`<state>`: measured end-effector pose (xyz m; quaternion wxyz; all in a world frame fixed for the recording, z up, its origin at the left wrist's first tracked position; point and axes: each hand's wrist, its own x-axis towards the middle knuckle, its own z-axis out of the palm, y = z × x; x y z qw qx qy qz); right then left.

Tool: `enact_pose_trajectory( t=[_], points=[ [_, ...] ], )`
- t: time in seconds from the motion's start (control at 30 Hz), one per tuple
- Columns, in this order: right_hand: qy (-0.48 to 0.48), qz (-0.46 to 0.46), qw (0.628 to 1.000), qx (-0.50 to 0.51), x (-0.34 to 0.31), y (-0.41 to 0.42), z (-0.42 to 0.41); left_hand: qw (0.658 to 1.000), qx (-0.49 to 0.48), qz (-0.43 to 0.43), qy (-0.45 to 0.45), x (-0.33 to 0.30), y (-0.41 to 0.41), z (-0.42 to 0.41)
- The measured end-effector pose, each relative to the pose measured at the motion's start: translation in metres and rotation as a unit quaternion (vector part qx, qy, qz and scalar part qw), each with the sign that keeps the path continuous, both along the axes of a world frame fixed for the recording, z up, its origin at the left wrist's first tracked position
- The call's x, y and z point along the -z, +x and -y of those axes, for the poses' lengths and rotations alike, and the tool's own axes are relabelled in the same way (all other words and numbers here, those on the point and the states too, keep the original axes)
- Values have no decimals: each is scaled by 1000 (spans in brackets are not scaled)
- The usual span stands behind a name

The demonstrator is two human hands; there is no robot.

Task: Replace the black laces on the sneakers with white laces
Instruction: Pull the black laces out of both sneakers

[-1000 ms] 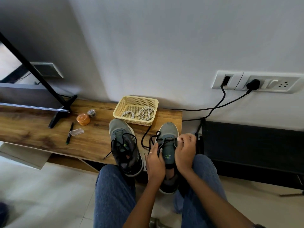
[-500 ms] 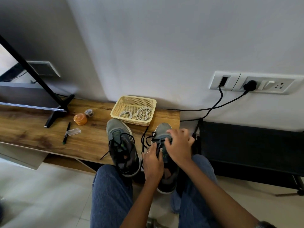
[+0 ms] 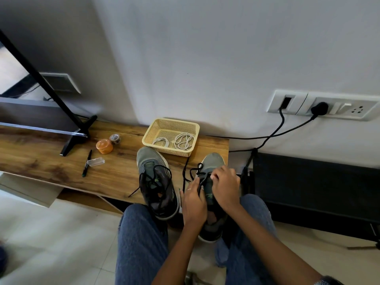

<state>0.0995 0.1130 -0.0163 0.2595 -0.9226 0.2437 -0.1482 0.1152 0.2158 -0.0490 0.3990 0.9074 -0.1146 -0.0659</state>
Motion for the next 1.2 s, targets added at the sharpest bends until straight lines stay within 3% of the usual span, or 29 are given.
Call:
enact_pose_trajectory(
  t=[0.07,0.13,0.23,0.3,0.33,0.4,0.47,0.53,0.6,0.67,0.8,0.9,1.03,1.13,1.2],
  points=[
    [102,85,989,61,-1,-2,0,1000,-10,-8,-11,1,1,1],
    [194,174,953,157,-9,-4,2,999,-22,-21,-26,1,0,2],
    [300,276,850,332,-22,-4,9,999,-27,-26,-33,0,-1,2],
    [371,273,792,402,-27,-2,15,999,-13,-20,-24,-2,-1,2],
    [374,241,797,408,-27,-1,18,1000,-6,-17,-17,-3,-1,2],
    [303,142,868,366,-26,0,18,1000,-1,-13,-9,-3,0,0],
    [187,66,943,268,-28,-1,16,1000,-3,-11,-5,-4,0,0],
    [77,13,988,133,-29,0,13,1000,-2,-10,-2,-5,-1,1],
    [-11,-67,998,-1,-27,3,8,1000,0,-7,-2,-6,-2,1],
    [-88,-144,982,-80,-19,6,2,1000,4,-7,0,-7,-2,1],
    [-167,-168,968,-87,-3,10,-3,1000,8,-5,8,-5,-1,-1],
    [-110,-70,989,-72,7,6,1,1000,-1,-6,4,-4,-1,0],
    [61,90,994,31,8,-4,2,1000,-9,-8,-6,-3,-1,2],
    [185,184,947,190,-5,-9,3,1000,-12,-16,-14,-1,0,2],
    [261,222,883,320,-8,-8,6,1000,-14,-19,-19,0,0,3]
  ],
)
